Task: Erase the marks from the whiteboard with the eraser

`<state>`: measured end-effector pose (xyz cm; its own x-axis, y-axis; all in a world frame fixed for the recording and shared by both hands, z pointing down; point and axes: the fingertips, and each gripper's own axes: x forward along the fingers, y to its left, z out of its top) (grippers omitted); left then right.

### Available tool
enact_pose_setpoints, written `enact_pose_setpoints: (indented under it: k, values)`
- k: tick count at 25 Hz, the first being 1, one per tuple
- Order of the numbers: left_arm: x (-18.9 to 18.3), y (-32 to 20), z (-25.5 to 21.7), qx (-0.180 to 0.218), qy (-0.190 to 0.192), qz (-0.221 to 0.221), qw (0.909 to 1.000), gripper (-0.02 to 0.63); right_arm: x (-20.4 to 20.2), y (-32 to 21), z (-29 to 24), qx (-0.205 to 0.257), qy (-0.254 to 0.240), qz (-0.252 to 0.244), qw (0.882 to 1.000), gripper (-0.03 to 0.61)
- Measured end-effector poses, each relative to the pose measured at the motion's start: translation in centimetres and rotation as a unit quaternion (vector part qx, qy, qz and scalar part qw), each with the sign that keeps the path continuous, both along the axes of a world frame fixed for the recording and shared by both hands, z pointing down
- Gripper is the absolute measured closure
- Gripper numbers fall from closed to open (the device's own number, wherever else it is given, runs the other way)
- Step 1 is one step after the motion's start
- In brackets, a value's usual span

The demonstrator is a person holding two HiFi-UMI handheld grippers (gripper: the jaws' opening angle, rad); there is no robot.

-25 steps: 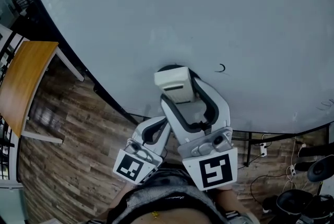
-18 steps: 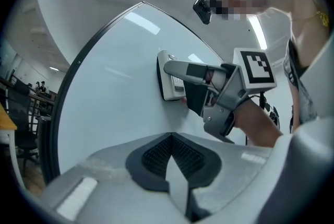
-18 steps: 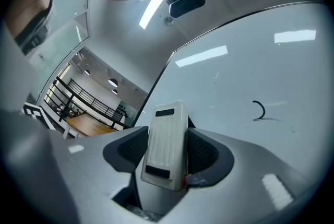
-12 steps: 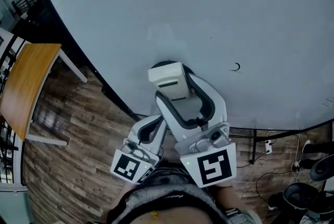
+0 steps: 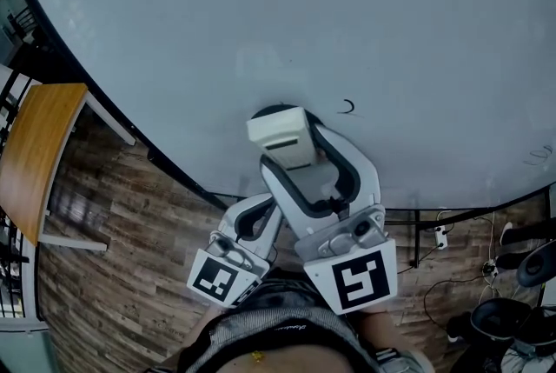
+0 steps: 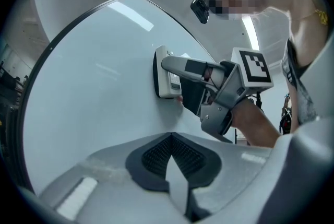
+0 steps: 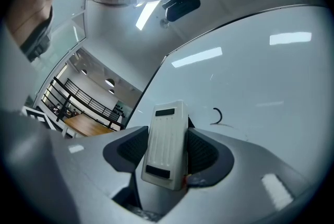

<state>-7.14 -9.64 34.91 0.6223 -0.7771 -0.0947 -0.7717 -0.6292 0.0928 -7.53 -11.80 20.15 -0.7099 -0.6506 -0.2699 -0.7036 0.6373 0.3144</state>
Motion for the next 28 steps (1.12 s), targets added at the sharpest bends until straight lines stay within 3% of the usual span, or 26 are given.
enact_pose_setpoints:
  k: [15,28]
  values:
    - [7.8,0.1,-0.5,0.006,0.006,0.023,0.9997,0.615,10.3,-0.1,-0.3,-0.007,-0.009,0.037,0.999,0.336]
    - [10.0,-0.1,0.1,-0.002,0.014,0.015,0.9998,0.615,16.2,-0.1,0.6,-0.019,-0.014,0.077,0.997,0.336]
